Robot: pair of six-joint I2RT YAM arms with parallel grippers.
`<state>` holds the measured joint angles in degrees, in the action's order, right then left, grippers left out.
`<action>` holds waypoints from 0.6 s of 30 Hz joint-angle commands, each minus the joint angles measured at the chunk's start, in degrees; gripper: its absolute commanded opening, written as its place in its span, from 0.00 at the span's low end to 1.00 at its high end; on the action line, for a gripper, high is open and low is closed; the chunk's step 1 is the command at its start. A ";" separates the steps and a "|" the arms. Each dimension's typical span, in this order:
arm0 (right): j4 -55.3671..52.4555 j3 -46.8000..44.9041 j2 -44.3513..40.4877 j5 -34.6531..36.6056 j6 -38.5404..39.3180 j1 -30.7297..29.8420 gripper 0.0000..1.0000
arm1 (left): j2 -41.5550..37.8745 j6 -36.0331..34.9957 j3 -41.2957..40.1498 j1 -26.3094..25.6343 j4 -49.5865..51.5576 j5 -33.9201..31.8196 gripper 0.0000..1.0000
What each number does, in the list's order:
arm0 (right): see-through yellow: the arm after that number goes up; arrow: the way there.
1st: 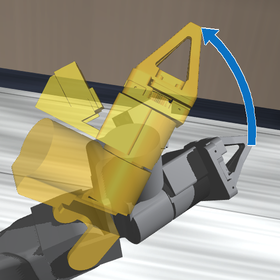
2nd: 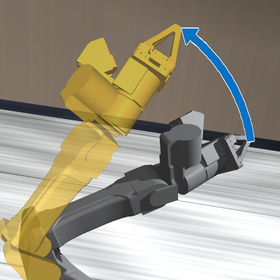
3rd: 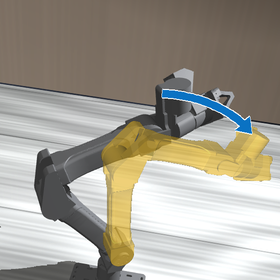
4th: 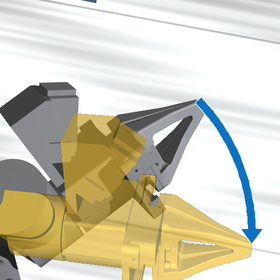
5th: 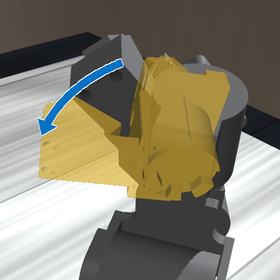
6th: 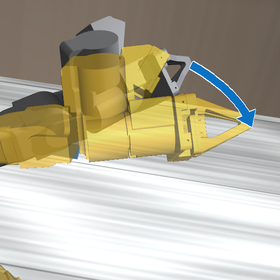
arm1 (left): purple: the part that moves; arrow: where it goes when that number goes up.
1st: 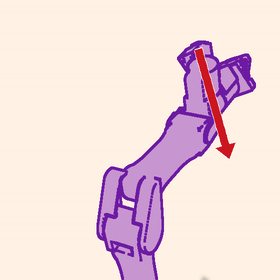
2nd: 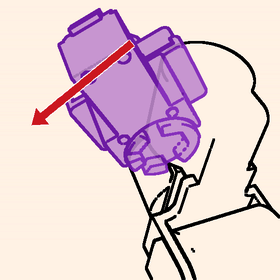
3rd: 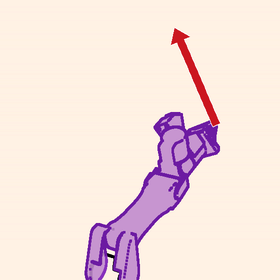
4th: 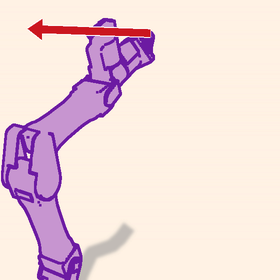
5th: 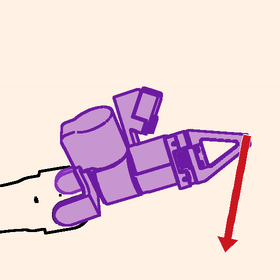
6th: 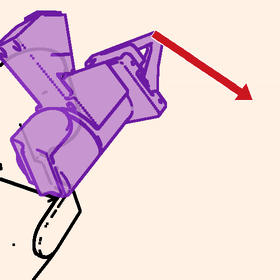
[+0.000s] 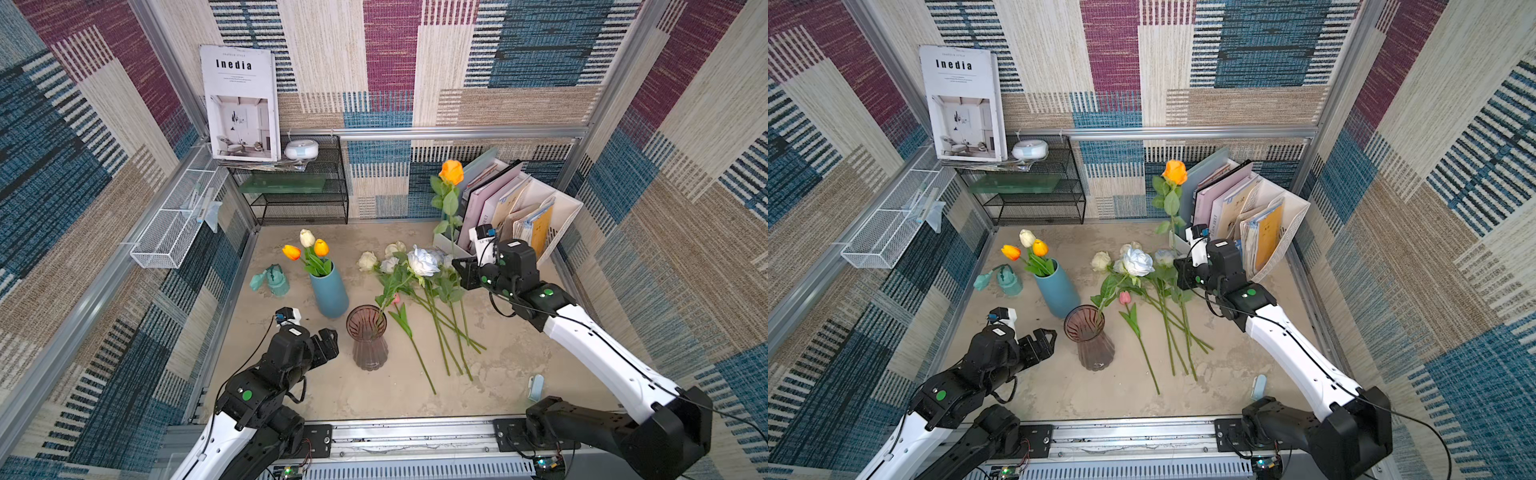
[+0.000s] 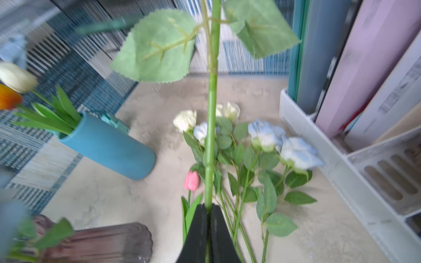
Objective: Arrange the flowers in different vases according to their variety
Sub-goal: Pick up the flower at the center of the board, then insert the flower into the vase.
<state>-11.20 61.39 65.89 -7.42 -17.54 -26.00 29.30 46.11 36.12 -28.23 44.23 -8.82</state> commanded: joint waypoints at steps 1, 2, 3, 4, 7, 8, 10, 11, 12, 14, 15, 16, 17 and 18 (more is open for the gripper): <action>0.65 4.74 -2.49 2.26 -0.14 -0.44 0.00 | -0.21 0.08 0.10 0.11 0.69 0.74 0.93; 0.50 6.79 -3.03 2.29 -0.02 -1.02 0.00 | -0.13 0.06 0.09 0.16 0.68 0.86 0.93; 0.27 9.26 -3.45 1.99 0.09 -1.66 0.00 | -0.27 0.11 0.08 0.13 0.68 0.82 0.93; -0.01 12.21 -3.69 1.98 0.12 -2.49 0.00 | -0.12 0.12 0.09 0.10 0.60 0.91 0.93; -0.17 19.91 -3.04 0.82 -0.41 -4.99 0.00 | -0.16 0.26 -0.02 0.10 0.40 1.13 0.93; 0.25 21.88 -2.43 -0.75 -1.21 -5.64 0.00 | -0.13 0.39 -0.09 0.10 0.33 1.25 0.93; 3.39 23.89 -1.37 -5.19 -4.29 -6.54 0.00 | -0.12 0.52 -0.26 0.15 0.10 1.35 0.93; 6.29 23.80 -0.97 -7.65 -6.42 -7.19 0.00 | -0.21 0.63 -0.43 0.10 0.15 1.39 0.93; 9.15 23.38 -0.54 -9.71 -8.27 -7.83 0.00 | -0.21 0.70 -0.52 0.11 0.07 1.43 0.93; 13.43 23.16 0.85 -10.34 -10.32 -10.78 0.00 | -0.46 0.88 -0.86 0.15 0.12 1.51 0.93; 14.79 23.15 1.46 -9.34 -10.09 -12.85 0.00 | -0.60 0.88 -0.87 0.10 0.21 1.52 0.93; 16.48 23.10 2.43 -8.25 -9.59 -15.24 0.00 | -0.65 0.93 -0.96 0.11 0.23 1.52 0.93; 17.83 22.92 3.09 -7.18 -9.05 -17.12 0.00 | -0.81 0.97 -0.96 0.10 0.37 1.52 0.93; 19.34 22.65 4.03 -6.13 -8.62 -18.95 0.00 | -0.92 0.91 -0.83 0.11 0.43 1.44 0.93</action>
<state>-0.01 84.16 68.79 -14.22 -25.23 -41.93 28.62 46.81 35.20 -28.23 44.27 -7.51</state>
